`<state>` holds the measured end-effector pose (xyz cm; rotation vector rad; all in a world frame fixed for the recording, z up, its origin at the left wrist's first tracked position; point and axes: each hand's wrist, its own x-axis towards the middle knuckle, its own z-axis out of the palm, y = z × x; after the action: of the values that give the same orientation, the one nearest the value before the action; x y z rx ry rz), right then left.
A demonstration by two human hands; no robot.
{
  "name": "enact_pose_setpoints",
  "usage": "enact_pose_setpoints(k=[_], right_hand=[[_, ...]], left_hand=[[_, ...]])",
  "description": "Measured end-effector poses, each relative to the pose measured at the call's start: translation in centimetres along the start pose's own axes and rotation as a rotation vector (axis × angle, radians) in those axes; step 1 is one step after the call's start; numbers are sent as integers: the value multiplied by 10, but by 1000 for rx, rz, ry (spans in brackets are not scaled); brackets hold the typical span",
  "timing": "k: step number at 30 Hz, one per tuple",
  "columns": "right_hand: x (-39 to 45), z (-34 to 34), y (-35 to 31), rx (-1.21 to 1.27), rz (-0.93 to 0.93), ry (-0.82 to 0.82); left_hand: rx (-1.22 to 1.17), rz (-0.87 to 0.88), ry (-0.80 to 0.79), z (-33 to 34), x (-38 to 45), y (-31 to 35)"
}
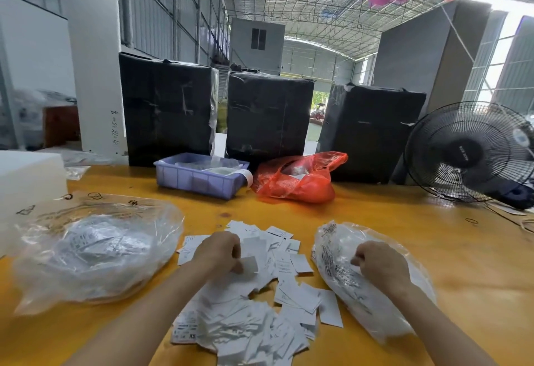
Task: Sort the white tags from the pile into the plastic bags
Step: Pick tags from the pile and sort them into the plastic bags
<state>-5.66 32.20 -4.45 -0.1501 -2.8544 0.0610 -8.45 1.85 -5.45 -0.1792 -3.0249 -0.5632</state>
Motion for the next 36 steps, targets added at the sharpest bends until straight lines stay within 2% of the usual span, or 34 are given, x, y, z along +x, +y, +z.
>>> enact_pose_setpoints(k=[3,7,9,14,16,17,18,20,21,22,23,26,27,29,32,36], right_hand=[[-6,-9,3,-24,-34,75],[-5,-23,0,244,-68,122],[-5,-28,0,418,-50,257],[-12,-35,-12,603,91,557],[-18,-41,-28,877,94,650],[-20,-45,-38,1100,101,592],[-23,-48,-51,1381,114,427],[-30,-52,-78,1820,182,-96],[-34,-53,-90,1874,201,-308],[-36,-52,-101,1850,187,-442],[-38,-49,-111,1791,154,-500],[-41,-40,-133,1630,39,-440],[-41,-38,-138,1610,22,-402],[-39,-34,-141,1624,17,-356],[-36,-31,-142,1628,28,-305],[-32,-23,-139,1662,53,-335]], left_hand=[[73,26,37,-7,-3,1],[167,106,117,-19,-7,5],[112,110,141,-25,-8,6],[-127,88,252,-35,-10,5],[-222,84,318,-37,-14,9],[-293,87,347,-39,-16,12],[-370,96,374,-40,-19,17],[-468,122,391,-41,-27,26],[-479,126,367,-41,-31,30],[-507,118,325,-41,-35,34],[-587,96,266,-40,-38,37],[-1029,0,16,-43,-47,43],[-1106,-20,-53,-44,-48,42],[-1100,-24,-117,-43,-45,37],[-1025,18,-110,-40,-43,31],[-1044,-18,-90,-32,-38,24]])
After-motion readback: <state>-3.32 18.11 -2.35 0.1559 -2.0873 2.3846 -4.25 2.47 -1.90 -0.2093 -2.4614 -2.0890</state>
